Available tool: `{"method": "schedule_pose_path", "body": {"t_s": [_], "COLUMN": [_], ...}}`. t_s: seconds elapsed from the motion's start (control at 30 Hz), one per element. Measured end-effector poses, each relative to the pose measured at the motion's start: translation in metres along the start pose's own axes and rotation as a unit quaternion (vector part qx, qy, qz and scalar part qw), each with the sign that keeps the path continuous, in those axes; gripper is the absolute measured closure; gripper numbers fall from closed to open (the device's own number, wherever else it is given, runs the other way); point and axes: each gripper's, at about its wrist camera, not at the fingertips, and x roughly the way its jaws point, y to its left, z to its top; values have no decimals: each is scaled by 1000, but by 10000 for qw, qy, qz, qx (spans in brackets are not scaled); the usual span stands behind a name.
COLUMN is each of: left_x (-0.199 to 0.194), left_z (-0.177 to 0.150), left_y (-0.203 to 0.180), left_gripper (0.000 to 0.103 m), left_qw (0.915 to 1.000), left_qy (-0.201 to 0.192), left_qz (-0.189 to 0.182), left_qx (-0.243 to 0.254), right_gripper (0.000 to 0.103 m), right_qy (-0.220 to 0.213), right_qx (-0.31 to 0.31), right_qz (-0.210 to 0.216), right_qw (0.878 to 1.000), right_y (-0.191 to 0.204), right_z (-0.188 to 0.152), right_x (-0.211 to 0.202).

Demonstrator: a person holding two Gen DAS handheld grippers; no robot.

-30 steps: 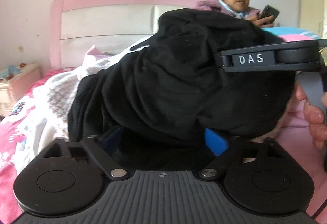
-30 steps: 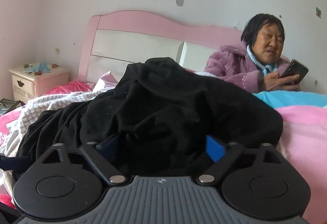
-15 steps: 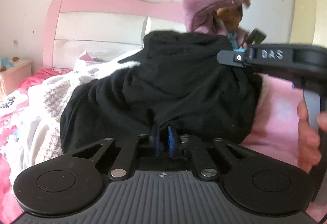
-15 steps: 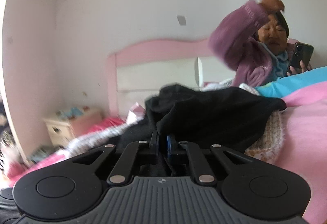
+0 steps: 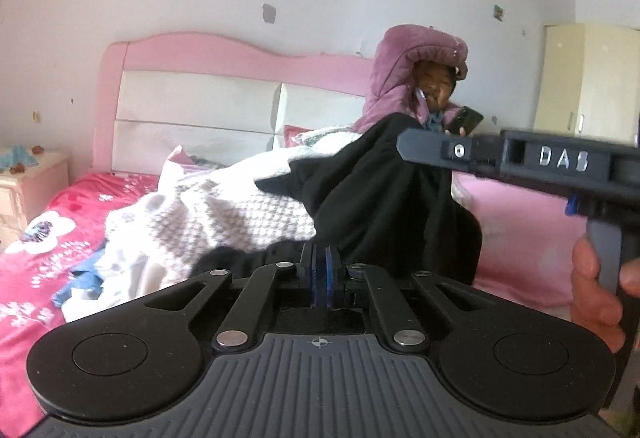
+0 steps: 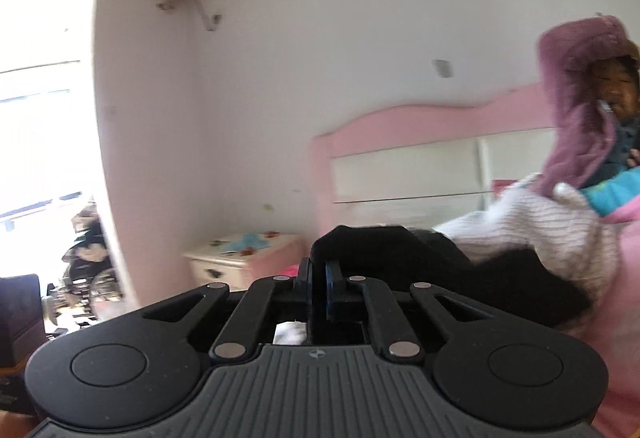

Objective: Fold clothes
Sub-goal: 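Pull the black garment off the pile and lower it onto the bedspread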

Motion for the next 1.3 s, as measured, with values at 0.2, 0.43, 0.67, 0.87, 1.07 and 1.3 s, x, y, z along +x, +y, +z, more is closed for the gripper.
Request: {"method": "schedule_pose_path", "body": {"t_s": [0.2,0.43,0.67,0.87,1.07,1.3], "left_x": [-28,-84,-127,-125,-132,-142], "left_z": [-22,-62,-115,-168,-185,-165], "left_y": [17,45,70,82,96,116], "left_gripper": [42,42,36,33,19,19], "left_qw": [9996,9976,9905,9755,9753,9718], "left_qy": [263,657,1308,2161,2134,2085], "left_qz": [-34,19,358,320,307,435], "left_qx": [-16,-201,-245,-257,-482,-1011], "right_gripper": [98,98,98,93,51,43], "right_qy": [453,1336,2223,3561,3481,3395], "right_qx": [190,466,530,405,532,1806], "right_qz": [646,1335,1949,1868,1579,259], "right_qw": [9967,9809,9538,9147,9225,9227], "right_y": [47,102,139,151,123,58], "right_z": [-6,-52,-111,-187,-179,-177], "right_x": [-3,4,0,-10,-43,-3]}}
